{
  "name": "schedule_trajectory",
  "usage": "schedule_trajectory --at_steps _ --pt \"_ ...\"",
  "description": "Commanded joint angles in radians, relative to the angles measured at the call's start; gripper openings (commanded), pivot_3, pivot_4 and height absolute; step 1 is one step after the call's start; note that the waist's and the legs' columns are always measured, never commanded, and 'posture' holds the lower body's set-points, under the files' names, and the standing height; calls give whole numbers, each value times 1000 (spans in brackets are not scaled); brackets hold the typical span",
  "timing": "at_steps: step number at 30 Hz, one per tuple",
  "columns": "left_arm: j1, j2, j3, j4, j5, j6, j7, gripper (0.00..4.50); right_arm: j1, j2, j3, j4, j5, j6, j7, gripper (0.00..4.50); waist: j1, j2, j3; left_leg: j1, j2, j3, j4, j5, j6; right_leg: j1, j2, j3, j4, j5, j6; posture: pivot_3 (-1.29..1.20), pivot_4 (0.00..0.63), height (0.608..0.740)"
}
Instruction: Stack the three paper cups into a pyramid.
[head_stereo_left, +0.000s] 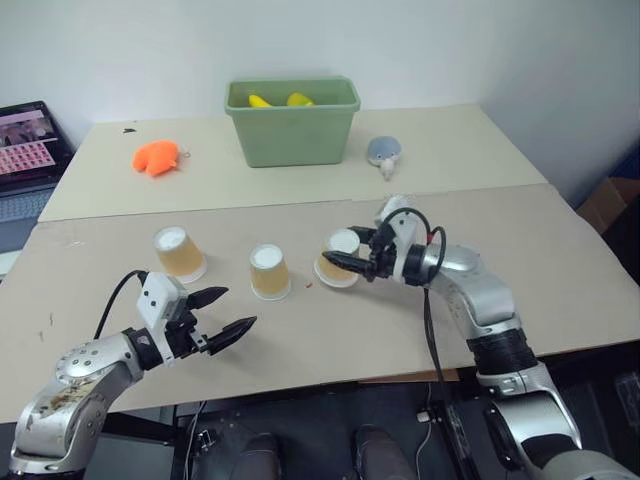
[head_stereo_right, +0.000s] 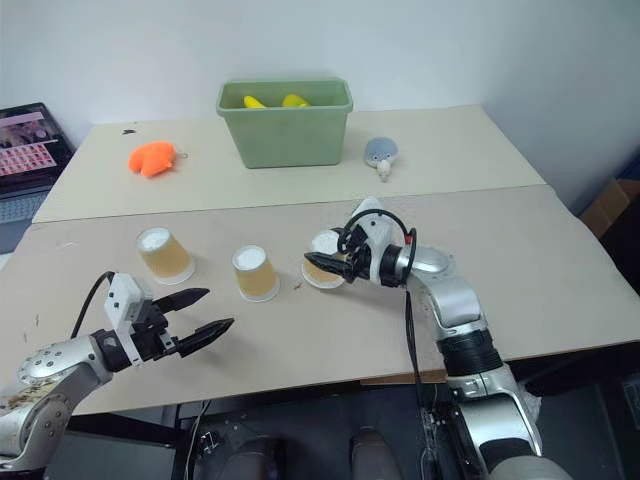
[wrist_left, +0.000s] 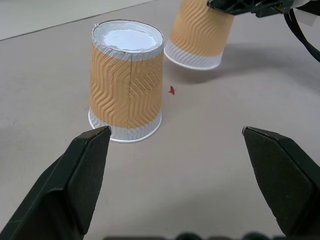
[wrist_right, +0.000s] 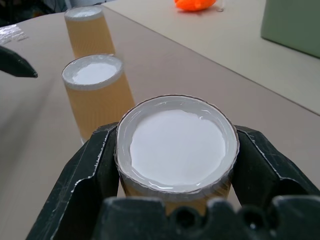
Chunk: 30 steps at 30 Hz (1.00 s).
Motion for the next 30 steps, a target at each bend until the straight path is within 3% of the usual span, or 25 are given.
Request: schedule_trajectory --at_steps 1,9,30 --pt "5 0 21 -46 -8 -11 6 4500 -10 20 34 -23 -2 -8 26 2812 1 0 0 0 0 0 0 0 0 0 0 0 0 0 0 0 150 732" --pt "16 2 28 -53 -10 -11 14 4500 -40 94 105 -7 -22 -28 36 2812 4 0 0 -1 0 0 0 0 0 -1 0 0 1 0 0 0 150 732" --pt "39 -7 33 -80 -17 -6 38 4500 -166 157 93 300 -118 -210 56 2812 1 0 0 0 0 0 0 0 0 -1 0 0 1 0 0 0 150 732"
